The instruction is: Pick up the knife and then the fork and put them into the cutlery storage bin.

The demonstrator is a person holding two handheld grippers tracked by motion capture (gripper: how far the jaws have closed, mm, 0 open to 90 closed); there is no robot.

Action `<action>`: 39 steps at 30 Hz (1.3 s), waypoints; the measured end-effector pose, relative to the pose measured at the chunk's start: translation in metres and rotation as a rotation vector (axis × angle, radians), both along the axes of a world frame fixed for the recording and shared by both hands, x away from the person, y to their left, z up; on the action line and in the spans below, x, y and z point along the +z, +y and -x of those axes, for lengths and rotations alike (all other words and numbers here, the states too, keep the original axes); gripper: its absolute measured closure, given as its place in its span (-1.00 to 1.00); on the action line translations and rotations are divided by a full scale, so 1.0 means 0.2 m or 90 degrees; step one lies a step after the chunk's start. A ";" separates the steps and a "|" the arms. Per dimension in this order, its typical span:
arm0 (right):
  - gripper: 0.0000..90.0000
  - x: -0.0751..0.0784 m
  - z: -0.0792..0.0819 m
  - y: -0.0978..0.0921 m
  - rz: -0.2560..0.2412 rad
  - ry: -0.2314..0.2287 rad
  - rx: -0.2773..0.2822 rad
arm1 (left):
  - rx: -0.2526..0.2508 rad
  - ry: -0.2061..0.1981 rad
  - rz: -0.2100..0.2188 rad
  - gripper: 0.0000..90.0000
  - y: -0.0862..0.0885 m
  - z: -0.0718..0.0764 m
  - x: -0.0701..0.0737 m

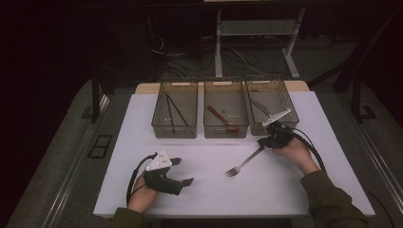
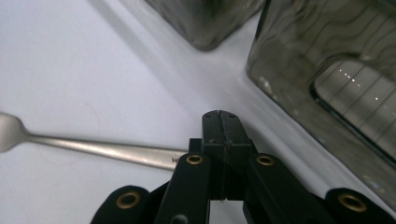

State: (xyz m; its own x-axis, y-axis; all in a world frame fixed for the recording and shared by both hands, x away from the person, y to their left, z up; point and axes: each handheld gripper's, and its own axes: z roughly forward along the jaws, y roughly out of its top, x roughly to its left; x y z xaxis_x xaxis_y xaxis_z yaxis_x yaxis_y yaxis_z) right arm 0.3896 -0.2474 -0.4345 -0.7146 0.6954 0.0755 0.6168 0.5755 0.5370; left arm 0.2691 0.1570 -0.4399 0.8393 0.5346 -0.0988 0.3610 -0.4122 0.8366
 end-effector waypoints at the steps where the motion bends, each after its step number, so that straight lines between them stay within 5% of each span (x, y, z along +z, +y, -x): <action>1: 0.97 0.00 0.00 0.00 -0.002 0.000 0.001 | 0.000 0.000 0.000 -0.70 0.00 0.00 0.00; 23: 0.98 0.03 0.17 -0.03 0.059 0.065 0.064 | 0.002 -0.002 0.005 -0.70 0.00 0.00 0.00; 39: 0.97 0.05 0.33 0.01 0.099 0.107 0.194 | 0.002 -0.002 0.004 -0.70 0.00 0.00 0.00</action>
